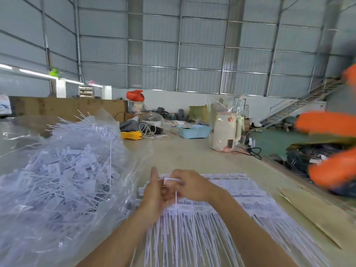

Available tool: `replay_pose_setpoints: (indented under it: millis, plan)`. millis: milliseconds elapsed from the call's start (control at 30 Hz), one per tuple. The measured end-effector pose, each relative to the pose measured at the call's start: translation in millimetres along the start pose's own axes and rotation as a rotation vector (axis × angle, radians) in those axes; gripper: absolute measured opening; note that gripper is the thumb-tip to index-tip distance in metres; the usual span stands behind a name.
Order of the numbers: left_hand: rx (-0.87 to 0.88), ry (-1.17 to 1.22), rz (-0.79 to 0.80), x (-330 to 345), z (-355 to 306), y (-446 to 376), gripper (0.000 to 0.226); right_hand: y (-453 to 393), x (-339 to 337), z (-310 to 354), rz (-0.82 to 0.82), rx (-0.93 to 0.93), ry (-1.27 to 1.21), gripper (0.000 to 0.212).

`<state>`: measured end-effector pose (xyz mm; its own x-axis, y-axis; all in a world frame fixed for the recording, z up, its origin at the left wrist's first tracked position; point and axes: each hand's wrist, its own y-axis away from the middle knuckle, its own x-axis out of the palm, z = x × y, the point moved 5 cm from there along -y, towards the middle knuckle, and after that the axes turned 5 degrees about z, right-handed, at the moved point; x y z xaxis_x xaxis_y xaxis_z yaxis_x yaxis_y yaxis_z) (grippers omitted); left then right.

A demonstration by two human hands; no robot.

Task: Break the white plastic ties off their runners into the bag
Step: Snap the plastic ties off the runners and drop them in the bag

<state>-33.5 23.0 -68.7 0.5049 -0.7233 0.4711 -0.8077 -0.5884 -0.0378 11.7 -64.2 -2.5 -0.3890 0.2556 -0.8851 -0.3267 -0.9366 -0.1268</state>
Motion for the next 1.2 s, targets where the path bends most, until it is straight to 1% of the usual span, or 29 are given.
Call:
replay_pose_setpoints:
  millis: [33, 67, 100, 167, 233, 300, 433, 533, 633, 733, 833, 900, 967, 1033, 1067, 1133, 1200]
  plan:
    - [-0.043, -0.037, 0.059, 0, 3, -1, 0.073, 1, 10, -13, -0.016, 0.016, -0.122, 0.024]
    - [-0.063, -0.096, 0.098, -2, 6, -1, 0.067, 3, 16, -24, -0.035, 0.024, -0.190, 0.026]
    - [-0.056, -0.160, 0.106, -4, 7, -2, 0.056, 4, 19, -34, -0.062, 0.031, -0.201, 0.030]
    - [0.037, -0.257, 0.050, -11, 8, -6, 0.031, 7, 20, -50, -0.119, 0.049, -0.173, 0.033]
    - [0.143, -0.302, 0.037, -10, 6, -7, 0.022, 9, 18, -59, -0.137, 0.065, -0.154, 0.030]
    - [0.194, -0.317, 0.066, -5, 1, -5, 0.020, 10, 18, -58, -0.130, 0.012, -0.113, 0.024]
    - [0.240, -0.355, 0.124, 1, -5, 0, 0.020, 9, 13, -44, -0.207, -0.087, -0.140, 0.017]
    - [0.290, -0.438, 0.116, 3, -8, 2, 0.024, 5, 11, -42, -0.227, -0.041, -0.022, 0.023]
    - [0.270, -0.502, 0.043, 1, -7, 0, 0.035, 1, 7, -40, -0.253, -0.016, 0.031, 0.022]
    - [0.304, -0.519, 0.037, 2, -9, 0, 0.030, -2, 9, -37, -0.198, 0.003, -0.055, 0.020]
    - [0.358, -0.590, 0.060, 4, -10, 2, 0.032, 1, 14, -37, -0.144, 0.014, -0.141, 0.027]
    - [0.380, -0.620, 0.057, 4, -8, 1, 0.031, 4, 15, -37, -0.139, -0.009, -0.150, 0.029]
    - [0.373, -0.630, 0.021, 2, -6, -3, 0.032, 6, 15, -37, -0.153, -0.028, -0.130, 0.028]
    - [0.326, -0.603, -0.011, 0, -3, -7, 0.033, 7, 15, -37, -0.195, -0.016, -0.077, 0.026]
    - [0.299, -0.604, -0.030, 0, -2, -9, 0.034, 8, 15, -37, -0.225, 0.004, 0.002, 0.024]
    - [0.247, -0.640, -0.087, 0, 2, -12, 0.037, 10, 15, -30, -0.280, 0.025, 0.270, 0.018]
    - [0.174, -0.669, -0.161, -7, 6, -15, 0.038, 14, 14, -20, -0.287, 0.012, 0.511, 0.015]
